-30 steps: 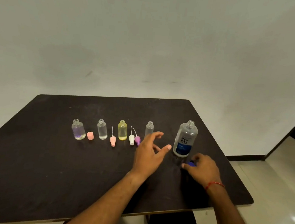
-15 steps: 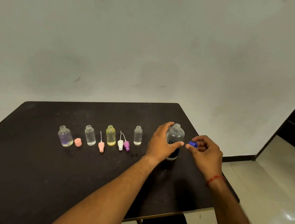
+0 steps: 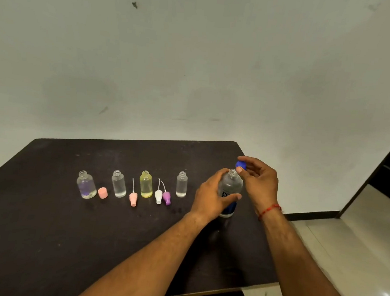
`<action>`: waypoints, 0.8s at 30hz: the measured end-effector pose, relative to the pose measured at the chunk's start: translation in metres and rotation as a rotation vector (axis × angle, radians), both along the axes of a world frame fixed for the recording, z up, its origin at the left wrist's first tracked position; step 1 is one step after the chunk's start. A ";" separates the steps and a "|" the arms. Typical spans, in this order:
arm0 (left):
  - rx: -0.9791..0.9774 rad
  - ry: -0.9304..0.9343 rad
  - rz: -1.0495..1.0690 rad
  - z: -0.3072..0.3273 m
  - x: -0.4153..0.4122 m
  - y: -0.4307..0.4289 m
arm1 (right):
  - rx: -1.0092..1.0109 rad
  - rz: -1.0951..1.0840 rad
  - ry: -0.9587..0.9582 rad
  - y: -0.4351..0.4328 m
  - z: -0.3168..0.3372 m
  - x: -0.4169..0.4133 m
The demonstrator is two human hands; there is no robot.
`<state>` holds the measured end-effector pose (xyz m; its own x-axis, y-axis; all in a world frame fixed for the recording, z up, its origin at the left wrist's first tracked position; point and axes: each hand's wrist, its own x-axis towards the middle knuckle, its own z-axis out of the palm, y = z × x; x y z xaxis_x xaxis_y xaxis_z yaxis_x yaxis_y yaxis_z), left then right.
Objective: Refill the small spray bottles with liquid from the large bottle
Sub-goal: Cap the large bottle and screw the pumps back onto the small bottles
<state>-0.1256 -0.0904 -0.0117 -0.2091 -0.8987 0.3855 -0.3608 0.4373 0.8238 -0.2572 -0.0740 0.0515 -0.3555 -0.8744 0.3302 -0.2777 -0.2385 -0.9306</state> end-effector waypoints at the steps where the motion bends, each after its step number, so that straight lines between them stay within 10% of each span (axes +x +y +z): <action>1: 0.001 0.000 -0.002 0.000 0.000 0.000 | 0.013 0.001 0.039 -0.003 -0.001 0.002; 24: 0.054 -0.004 0.013 -0.006 -0.001 -0.004 | 0.110 -0.144 0.591 -0.003 0.002 0.013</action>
